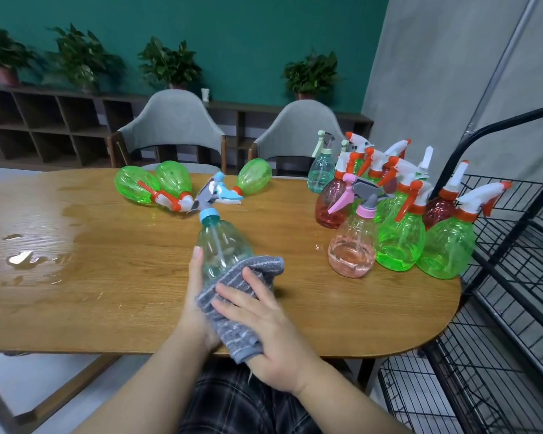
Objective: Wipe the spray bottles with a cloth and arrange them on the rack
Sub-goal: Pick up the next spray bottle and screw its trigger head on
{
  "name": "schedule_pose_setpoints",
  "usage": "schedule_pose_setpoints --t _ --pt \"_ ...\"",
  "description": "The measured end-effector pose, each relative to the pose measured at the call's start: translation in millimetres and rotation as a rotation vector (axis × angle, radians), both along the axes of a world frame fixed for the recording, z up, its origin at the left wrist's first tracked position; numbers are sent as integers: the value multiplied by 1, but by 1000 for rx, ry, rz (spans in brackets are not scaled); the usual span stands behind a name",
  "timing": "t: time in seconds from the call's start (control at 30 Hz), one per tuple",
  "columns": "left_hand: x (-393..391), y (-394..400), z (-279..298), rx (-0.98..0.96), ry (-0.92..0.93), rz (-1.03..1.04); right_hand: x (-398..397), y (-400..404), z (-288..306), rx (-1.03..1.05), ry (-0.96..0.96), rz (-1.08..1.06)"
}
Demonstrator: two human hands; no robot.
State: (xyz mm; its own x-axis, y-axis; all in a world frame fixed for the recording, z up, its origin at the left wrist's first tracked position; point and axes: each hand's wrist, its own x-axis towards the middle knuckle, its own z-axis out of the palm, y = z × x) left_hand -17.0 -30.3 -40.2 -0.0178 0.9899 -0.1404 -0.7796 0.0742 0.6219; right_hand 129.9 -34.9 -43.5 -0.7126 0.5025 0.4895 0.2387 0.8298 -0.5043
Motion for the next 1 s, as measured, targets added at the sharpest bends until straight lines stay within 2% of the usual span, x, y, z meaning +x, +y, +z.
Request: schedule_pose_setpoints --t 0.1,0.2,0.23,0.3,0.43,0.57,0.63,0.83,1.0 --pt "2 1 2 -25 7 52 -8 -1 8 -40 -158 -61" --pt "8 -1 7 2 6 49 -15 2 8 -125 -125 -140" --pt "9 -1 8 23 -5 50 -20 4 5 -171 -57 -166" --pt "9 0 6 65 -43 38 -34 4 -1 -395 184 -201" --pt "8 2 2 123 -61 11 -52 -6 8 -1061 701 -160" --pt "7 6 -3 151 1 74 -44 -1 29 -1384 951 -55" --pt "5 8 -5 139 20 97 -35 1 38 -1484 955 -16" --pt "10 11 -7 158 155 230 -3 15 53 -1614 728 -12" --pt "24 12 -7 149 324 353 16 19 46 -1650 788 -192"
